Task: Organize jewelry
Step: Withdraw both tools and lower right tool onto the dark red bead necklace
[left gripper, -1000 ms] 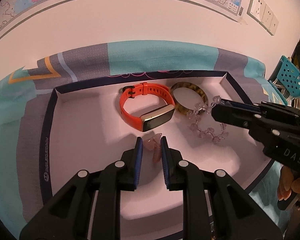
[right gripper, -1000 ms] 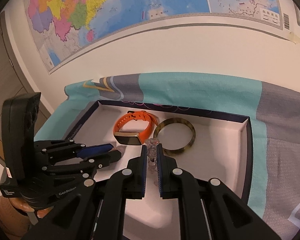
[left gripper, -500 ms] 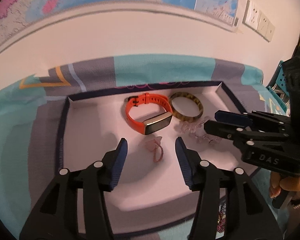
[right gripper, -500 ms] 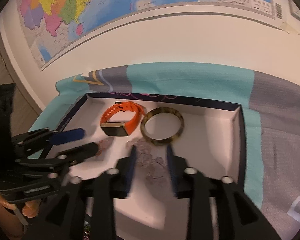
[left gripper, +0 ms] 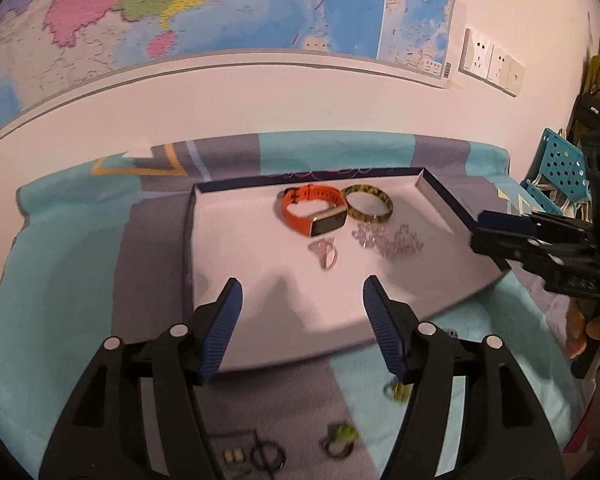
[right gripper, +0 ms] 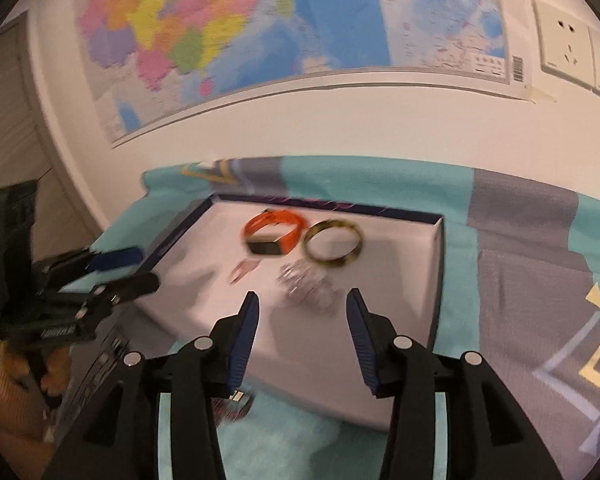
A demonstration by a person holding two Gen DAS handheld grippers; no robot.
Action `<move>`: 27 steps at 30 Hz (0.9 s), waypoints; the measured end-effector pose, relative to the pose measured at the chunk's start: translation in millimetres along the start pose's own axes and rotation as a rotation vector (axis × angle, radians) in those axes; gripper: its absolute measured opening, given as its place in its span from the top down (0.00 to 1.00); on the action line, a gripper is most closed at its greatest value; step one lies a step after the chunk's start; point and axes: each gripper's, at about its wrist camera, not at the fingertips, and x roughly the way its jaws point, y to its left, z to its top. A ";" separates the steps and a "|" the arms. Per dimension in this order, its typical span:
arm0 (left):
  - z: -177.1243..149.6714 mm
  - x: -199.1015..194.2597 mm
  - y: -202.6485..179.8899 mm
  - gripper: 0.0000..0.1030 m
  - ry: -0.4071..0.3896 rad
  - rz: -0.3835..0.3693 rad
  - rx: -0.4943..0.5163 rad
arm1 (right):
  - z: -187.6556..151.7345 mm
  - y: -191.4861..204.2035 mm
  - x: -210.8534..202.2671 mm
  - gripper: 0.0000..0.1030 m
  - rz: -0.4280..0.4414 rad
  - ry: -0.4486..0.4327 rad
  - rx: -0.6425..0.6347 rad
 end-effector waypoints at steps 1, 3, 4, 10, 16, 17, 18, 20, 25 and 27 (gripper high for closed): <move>-3.2 -2.8 1.3 0.40 -0.001 -0.003 0.002 | -5.2 4.8 -2.9 0.58 0.016 0.008 -0.013; -11.3 -9.9 3.7 0.40 -0.002 -0.002 0.004 | -13.8 13.9 -6.2 0.58 0.037 0.026 -0.030; -16.0 -13.8 4.7 0.40 -0.003 -0.001 0.006 | -20.5 19.3 -6.3 0.58 0.051 0.043 -0.040; -40.3 -28.2 10.1 0.38 0.010 0.001 0.009 | -46.7 40.1 9.1 0.56 0.070 0.124 -0.069; -57.3 -32.9 17.0 0.38 0.034 0.024 -0.001 | -56.5 50.3 23.8 0.50 0.048 0.167 -0.065; -59.1 -33.8 18.1 0.37 0.034 0.022 -0.004 | -56.6 51.2 24.6 0.50 0.046 0.168 -0.062; -61.5 -35.0 19.5 0.36 0.036 0.021 -0.011 | -56.4 52.4 26.0 0.50 0.042 0.169 -0.060; -64.6 -36.3 21.7 0.36 0.039 0.019 -0.020 | -56.6 54.1 28.4 0.49 0.031 0.177 -0.061; -70.5 -36.3 22.4 0.36 0.048 0.009 -0.028 | -58.5 59.4 33.2 0.55 0.005 0.180 -0.078; -72.3 -35.2 22.7 0.36 0.054 0.006 -0.030 | -57.6 57.9 33.7 0.72 -0.001 0.182 -0.079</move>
